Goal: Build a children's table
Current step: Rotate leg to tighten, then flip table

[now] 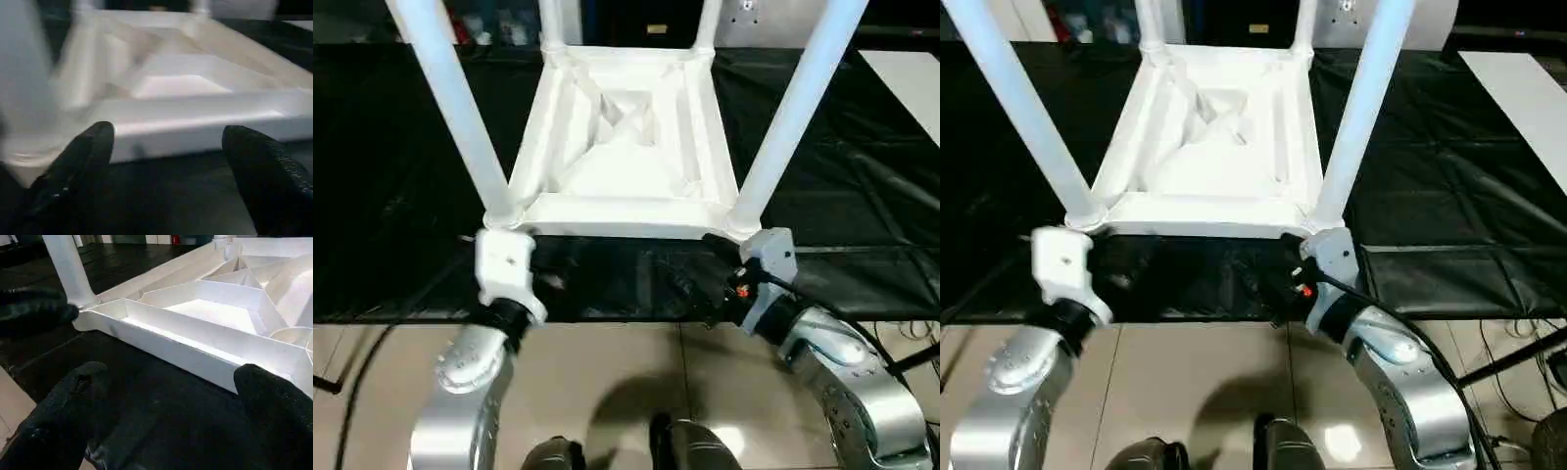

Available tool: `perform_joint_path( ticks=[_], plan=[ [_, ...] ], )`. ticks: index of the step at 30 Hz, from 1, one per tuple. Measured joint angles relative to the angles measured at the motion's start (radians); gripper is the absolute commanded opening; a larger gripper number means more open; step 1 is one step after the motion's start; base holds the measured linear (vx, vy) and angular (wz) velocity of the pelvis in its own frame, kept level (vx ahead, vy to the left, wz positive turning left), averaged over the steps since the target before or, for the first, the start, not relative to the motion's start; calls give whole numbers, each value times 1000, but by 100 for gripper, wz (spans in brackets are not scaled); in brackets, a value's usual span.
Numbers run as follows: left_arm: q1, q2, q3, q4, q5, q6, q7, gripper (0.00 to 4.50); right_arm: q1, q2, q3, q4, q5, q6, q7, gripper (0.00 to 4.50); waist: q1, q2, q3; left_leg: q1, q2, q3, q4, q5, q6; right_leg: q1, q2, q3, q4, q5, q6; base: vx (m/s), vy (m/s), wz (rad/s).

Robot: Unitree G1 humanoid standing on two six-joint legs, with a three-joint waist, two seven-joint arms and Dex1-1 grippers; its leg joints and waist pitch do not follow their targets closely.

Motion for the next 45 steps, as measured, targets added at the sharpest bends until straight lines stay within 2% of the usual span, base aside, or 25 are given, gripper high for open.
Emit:
perform_joint_path(
  ticks=[4,11,13,20,21,24,27,30,32,33,35,37,41,45],
  plan=[
    [-31,2,77,5,12,-2,79,445,-13,-9,6,3,-3,-10,12,450,1,-1,-7,-1,0,0,0,1,9,-1,-1,-1,2,3,-1,0,0,0],
    [-52,9,95,40,-2,4,102,445,-16,-17,21,10,-7,-28,23,450,29,-1,-8,-6,1,-4,-2,-1,12,-4,-1,-6,3,7,-7,0,0,0],
    [-71,16,104,61,-19,3,87,445,-20,-16,26,10,-6,-29,24,450,30,-1,-8,-5,1,-4,-2,-1,12,-5,-1,-7,3,7,-7,0,0,0],
    [-213,104,142,276,-65,-9,30,445,-33,-35,48,36,-9,-29,46,450,25,-2,-8,-4,1,-4,-1,0,10,-5,-3,-10,3,10,-5,0,0,0],
    [-232,115,149,313,-69,-24,21,418,-33,-35,48,36,-8,-28,47,450,25,-3,-9,-4,1,-4,-1,0,10,-5,-4,-11,3,10,-5,0,0,0],
    [-278,148,155,411,-70,-67,-2,410,-44,-34,55,40,-6,-20,57,450,26,-4,-9,-4,1,-5,-1,0,10,-5,-4,-13,3,10,-5,0,0,0],
    [-324,174,153,494,-71,-96,-26,366,-56,-30,72,42,7,-5,67,450,27,-3,-10,-4,2,-5,-1,0,10,-5,-5,-14,3,10,-5,0,0,0],
    [-362,194,147,568,-72,-121,-42,359,-56,-30,88,46,17,2,84,450,25,-3,-10,-4,2,-5,-1,0,10,-5,-5,-14,3,11,-5,0,0,0],
    [-379,199,146,606,-72,-140,-46,319,-62,-31,92,51,19,1,90,450,25,-2,-10,-4,2,-5,-1,0,10,-5,-5,-14,3,11,-5,0,0,0],
    [-382,199,145,616,-73,-146,-48,319,-67,-30,96,58,19,1,93,450,25,-2,-10,-4,2,-5,-1,1,10,-5,-5,-15,4,11,-5,0,0,0],
    [-389,200,144,637,-75,-158,-49,289,-83,-32,109,75,15,1,105,450,25,-2,-10,-4,2,-5,-1,1,10,-5,-5,-15,4,11,-6,0,0,0],
    [-393,200,144,651,-77,-168,-54,289,-92,-32,115,77,15,1,110,450,26,-2,-10,-4,2,-5,-1,1,10,-5,-5,-15,4,11,-6,0,0,0],
    [-406,208,137,686,-78,-197,-70,246,-97,-33,115,83,26,2,122,450,26,-2,-10,-4,3,-5,-1,1,9,-5,-5,-15,5,11,-6,0,0,0],
    [-417,221,137,714,-78,-217,-82,240,-98,-36,117,87,27,2,131,450,26,-2,-10,-4,3,-5,-1,1,9,-5,-5,-16,5,11,-6,0,0,0]
  ],
)
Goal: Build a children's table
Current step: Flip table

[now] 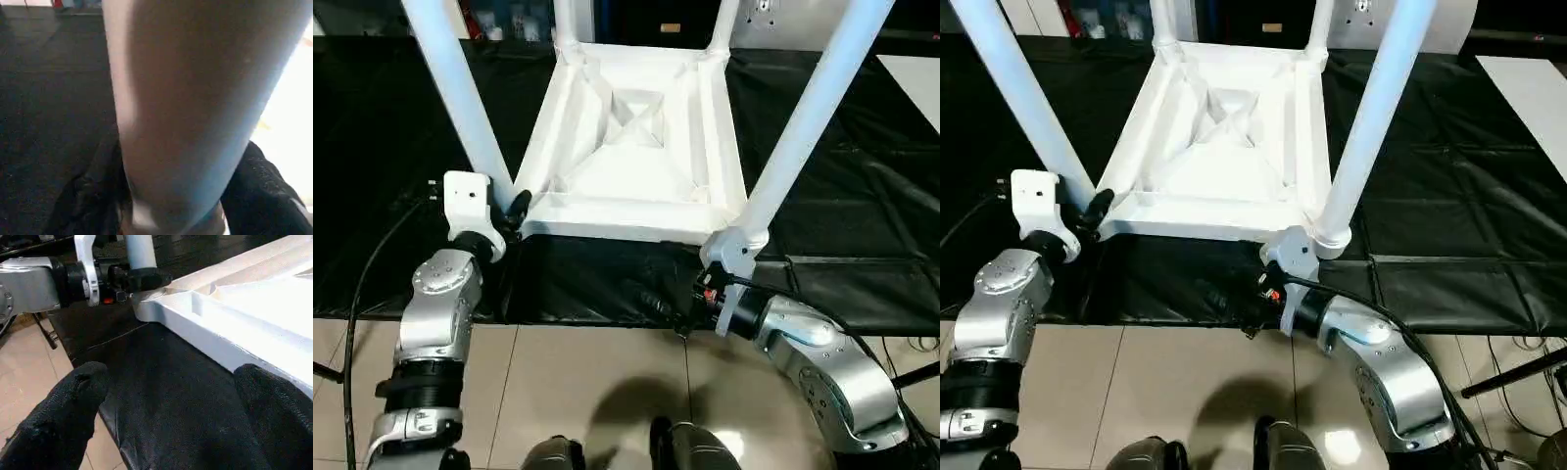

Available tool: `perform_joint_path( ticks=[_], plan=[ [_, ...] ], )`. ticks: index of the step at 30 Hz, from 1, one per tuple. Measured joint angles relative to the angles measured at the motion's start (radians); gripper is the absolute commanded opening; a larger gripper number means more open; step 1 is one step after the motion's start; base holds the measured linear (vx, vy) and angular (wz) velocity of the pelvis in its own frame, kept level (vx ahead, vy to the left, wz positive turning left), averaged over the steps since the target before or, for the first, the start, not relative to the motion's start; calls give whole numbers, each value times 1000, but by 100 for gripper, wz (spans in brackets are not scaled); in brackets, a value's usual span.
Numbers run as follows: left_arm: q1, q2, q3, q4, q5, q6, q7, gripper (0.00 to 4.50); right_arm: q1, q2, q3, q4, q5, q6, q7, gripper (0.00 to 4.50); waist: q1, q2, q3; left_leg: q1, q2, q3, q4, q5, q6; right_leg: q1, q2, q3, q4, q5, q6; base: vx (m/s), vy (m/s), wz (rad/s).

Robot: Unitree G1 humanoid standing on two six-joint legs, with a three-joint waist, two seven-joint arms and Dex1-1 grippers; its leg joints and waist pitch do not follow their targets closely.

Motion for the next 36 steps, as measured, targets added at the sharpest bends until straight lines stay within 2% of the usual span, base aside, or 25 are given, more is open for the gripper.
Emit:
perform_joint_path(
  ticks=[2,7,14,16,17,19,23,25,29,36],
  plan=[
    [-4,6,0,10,0,-5,-7,223,-5,-2,6,4,0,-2,0,450,0,0,0,0,0,0,0,0,0,0,0,0,0,0,0,0,0,0],
    [-2,6,-2,6,-7,-6,-8,215,-6,-3,7,22,-3,-2,1,450,1,0,0,0,0,0,0,0,0,0,0,0,0,0,0,0,0,0],
    [55,-53,13,-111,-40,53,23,215,-23,43,-2,41,14,9,-29,450,0,1,-1,-5,0,0,0,0,0,-4,-1,-1,0,0,0,0,0,0],
    [78,-115,41,-179,-68,110,70,215,-34,93,-32,67,19,22,-81,450,0,6,-4,-7,0,2,0,0,0,-7,-3,-1,1,0,0,0,0,0],
    [87,-153,52,-216,-91,145,99,215,-39,124,-50,83,20,32,-117,450,0,13,-6,-14,-1,3,0,0,0,-10,-4,-1,1,0,0,0,0,0],
    [94,-202,73,-257,-157,190,131,215,-39,152,-62,108,32,42,-151,450,2,17,-9,-15,-2,4,0,0,0,-12,-5,-1,2,0,0,0,0,0],
    [117,-334,119,-339,-341,290,189,215,-40,190,-109,126,70,56,-189,450,3,16,-8,-15,-1,4,0,1,1,-10,-6,-4,2,-1,1,0,0,0],
    [128,-361,117,-374,-377,347,192,214,-41,205,-124,142,76,56,-201,450,3,14,-8,-15,-1,4,0,2,3,-10,-7,-6,2,-1,1,0,0,0],
    [129,-361,110,-404,-373,396,199,212,-80,262,-171,189,88,33,-249,450,4,12,-8,-15,-1,4,0,5,7,-12,-9,-9,2,-1,2,0,0,0],
    [134,-355,71,-438,-352,424,235,211,-216,383,-291,322,178,-111,-292,450,5,12,-8,-16,-1,5,0,5,7,-11,-12,-10,2,-2,3,0,0,0]
  ],
)
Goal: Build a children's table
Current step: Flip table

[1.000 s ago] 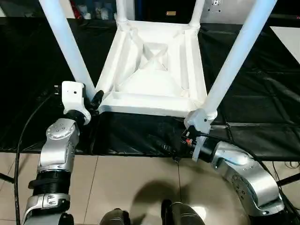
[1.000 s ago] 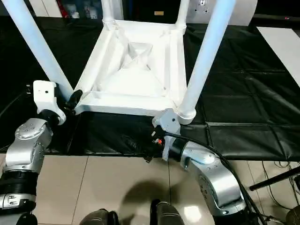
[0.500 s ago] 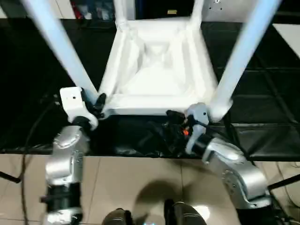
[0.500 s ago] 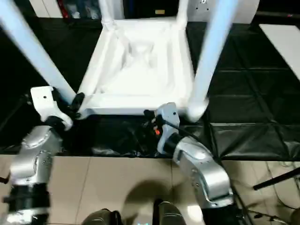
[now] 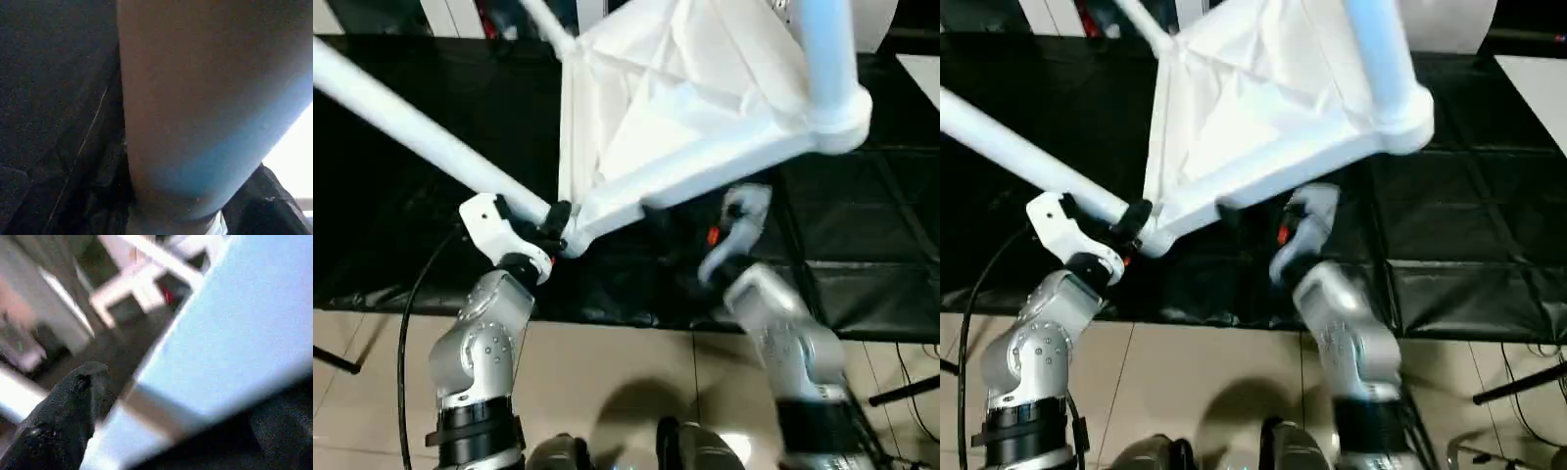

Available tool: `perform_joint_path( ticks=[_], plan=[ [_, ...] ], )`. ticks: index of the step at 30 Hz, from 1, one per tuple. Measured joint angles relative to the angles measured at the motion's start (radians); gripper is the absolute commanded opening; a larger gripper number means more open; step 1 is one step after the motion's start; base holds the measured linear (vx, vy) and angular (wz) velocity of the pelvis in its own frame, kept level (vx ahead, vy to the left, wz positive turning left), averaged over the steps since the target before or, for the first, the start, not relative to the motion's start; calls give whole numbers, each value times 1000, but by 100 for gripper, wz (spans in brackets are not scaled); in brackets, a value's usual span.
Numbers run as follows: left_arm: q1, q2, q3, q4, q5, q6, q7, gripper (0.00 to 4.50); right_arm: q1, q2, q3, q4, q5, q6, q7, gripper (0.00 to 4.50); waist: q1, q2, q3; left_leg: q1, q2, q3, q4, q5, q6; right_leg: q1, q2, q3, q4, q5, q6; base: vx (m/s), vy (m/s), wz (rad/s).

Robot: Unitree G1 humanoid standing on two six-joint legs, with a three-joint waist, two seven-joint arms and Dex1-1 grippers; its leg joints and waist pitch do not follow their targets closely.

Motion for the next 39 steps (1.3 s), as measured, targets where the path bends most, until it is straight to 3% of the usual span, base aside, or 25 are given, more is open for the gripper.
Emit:
perform_joint_path(
  ticks=[6,12,14,18,25,32,39],
  plan=[
    [-1,0,-5,-4,3,6,5,211,-85,50,-46,120,15,-59,-45,450,0,0,0,0,0,0,0,0,0,0,0,-1,0,0,0,0,0,0],
    [-17,-2,-57,8,37,-8,11,211,-193,52,-119,298,51,-183,-92,450,-4,1,-1,0,0,2,3,0,1,-1,-2,-1,4,0,-1,0,0,0],
    [-21,-3,-76,16,64,-21,20,211,-225,50,-148,344,81,-209,-105,415,-5,1,-1,0,0,2,3,1,1,-1,-2,-1,6,0,-1,0,0,0],
    [-25,-3,-106,32,110,-47,30,211,-268,49,-202,422,143,-243,-135,395,-8,1,-1,-1,0,3,3,2,3,-3,-2,-1,9,0,0,0,0,0],
    [-29,-3,-123,43,130,-72,34,211,-299,48,-228,482,192,-275,-141,324,-10,1,-1,-16,0,3,3,7,11,-19,-2,-1,14,2,-2,0,0,0],
    [-29,-2,-134,46,150,-87,33,211,-305,47,-248,499,258,-267,-142,277,-9,1,-1,-16,0,3,4,7,11,-22,-2,-2,14,2,-2,0,0,0],
    [-29,-2,-134,48,151,-97,33,211,-305,47,-251,499,274,-263,-137,231,-9,1,-1,-18,0,3,4,7,11,-24,-2,-2,14,2,-2,0,0,0]
  ],
)
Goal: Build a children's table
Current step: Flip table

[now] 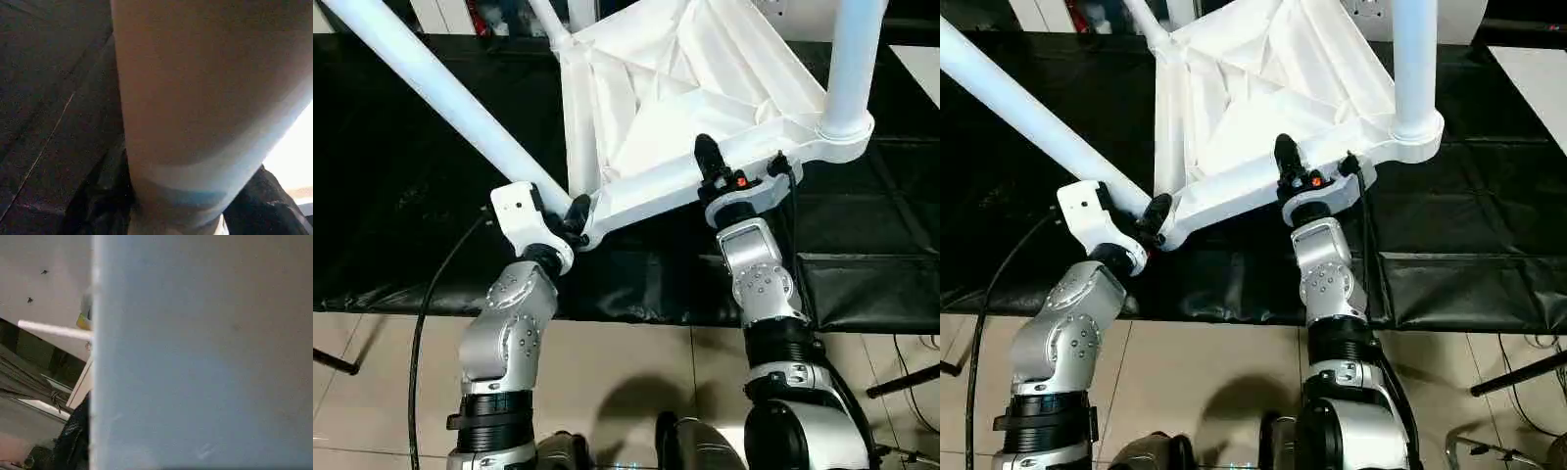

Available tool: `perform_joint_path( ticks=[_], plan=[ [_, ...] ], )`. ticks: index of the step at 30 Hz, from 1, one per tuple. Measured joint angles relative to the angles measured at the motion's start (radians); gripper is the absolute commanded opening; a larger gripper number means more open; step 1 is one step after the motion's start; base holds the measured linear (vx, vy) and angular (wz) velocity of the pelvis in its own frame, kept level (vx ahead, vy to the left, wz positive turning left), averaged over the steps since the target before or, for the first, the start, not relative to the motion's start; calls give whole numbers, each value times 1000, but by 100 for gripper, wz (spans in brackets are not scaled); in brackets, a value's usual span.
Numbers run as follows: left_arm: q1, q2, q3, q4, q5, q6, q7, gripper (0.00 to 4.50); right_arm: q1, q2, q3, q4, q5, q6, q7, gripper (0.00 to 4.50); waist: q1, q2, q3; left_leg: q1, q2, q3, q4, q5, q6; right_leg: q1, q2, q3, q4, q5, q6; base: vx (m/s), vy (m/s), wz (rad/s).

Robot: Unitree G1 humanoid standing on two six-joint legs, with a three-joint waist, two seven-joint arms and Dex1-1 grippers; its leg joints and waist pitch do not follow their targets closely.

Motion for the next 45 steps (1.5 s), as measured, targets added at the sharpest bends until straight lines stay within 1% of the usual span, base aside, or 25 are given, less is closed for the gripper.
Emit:
perform_joint_path(
  ticks=[1,2,3,14,16,19,21,24,26,28,32,35,37,39,41,43,45],
  plan=[
    [0,0,0,1,1,-1,0,246,0,0,0,0,2,0,0,220,0,0,0,0,0,0,0,0,0,0,0,0,0,0,0,0,0,0],
    [0,0,0,1,1,-2,-1,246,0,0,0,0,6,0,0,220,0,0,0,0,0,0,0,0,0,0,0,0,0,0,0,0,0,0],
    [0,0,0,1,1,-3,-2,281,0,0,0,1,13,1,0,214,0,0,0,0,0,0,0,0,0,0,0,0,0,0,0,0,0,0],
    [8,11,-5,-3,1,-8,-33,286,-1,-1,-3,7,23,2,-1,207,-3,0,0,-2,0,0,0,0,0,-2,0,0,0,0,0,0,0,0],
    [13,21,-6,-7,-1,-5,-47,286,-15,-2,-6,23,24,-1,-3,207,-6,0,0,-3,0,1,0,0,0,-4,0,0,1,0,0,0,0,0],
    [22,35,-9,-26,-6,7,-68,286,-40,-4,-12,35,24,-4,-10,206,-13,0,0,-7,0,2,1,0,0,-9,0,1,2,1,-1,0,0,0],
    [47,62,-21,-56,-12,19,-94,286,-64,-5,-16,53,24,-6,-12,206,-22,0,0,-8,0,2,1,0,0,-10,0,1,3,1,-1,0,0,0],
    [68,73,-23,-80,-19,28,-109,286,-75,-6,-20,61,22,-7,-14,204,-25,0,0,-9,0,2,1,0,0,-10,0,0,3,1,-1,0,0,0],
    [120,99,-35,-126,-41,32,-148,286,-84,-8,-27,72,22,-7,-16,204,-29,0,0,-9,1,2,1,0,0,-10,0,0,3,0,-1,0,0,0],
    [160,107,-36,-156,-63,46,-177,286,-98,-16,-43,82,22,-8,-24,204,-26,0,0,-9,1,2,1,1,1,-11,0,0,3,0,-1,0,0,0],
    [213,125,-38,-160,-100,89,-219,286,-119,-34,-44,81,14,-17,-41,204,-17,-1,0,-11,1,2,4,2,3,-11,0,0,4,1,-1,0,0,0],
    [223,162,-46,-168,-107,102,-258,286,-119,-48,-43,80,5,-17,-41,204,-11,-1,0,-12,1,2,5,2,3,-11,-1,0,5,1,-1,0,0,0],
    [246,242,-77,-214,-121,110,-330,286,-117,-69,-36,71,-19,-16,-41,204,-6,-1,1,-12,1,2,5,2,3,-12,-1,0,6,1,-1,0,0,0],
    [259,327,-102,-250,-120,107,-406,286,-107,-108,-18,40,-59,-16,-45,204,9,-1,1,-13,1,2,5,2,3,-13,-1,0,7,0,-1,0,0,0],
    [254,435,-130,-306,-121,109,-493,286,-92,-163,26,-29,-115,-1,-62,204,21,-1,0,-13,0,3,7,2,2,-14,-2,1,11,0,-1,0,0,0],
    [221,473,-130,-354,-125,120,-537,286,-93,-200,49,-81,-155,18,-98,204,30,-1,0,-10,0,3,10,2,2,-12,-3,1,15,-2,-2,0,0,0],
    [178,507,-133,-402,-146,148,-568,286,-92,-215,60,-115,-189,25,-132,204,33,-3,0,-7,0,4,13,3,0,-8,-4,2,16,-2,-2,0,0,0]
  ],
)
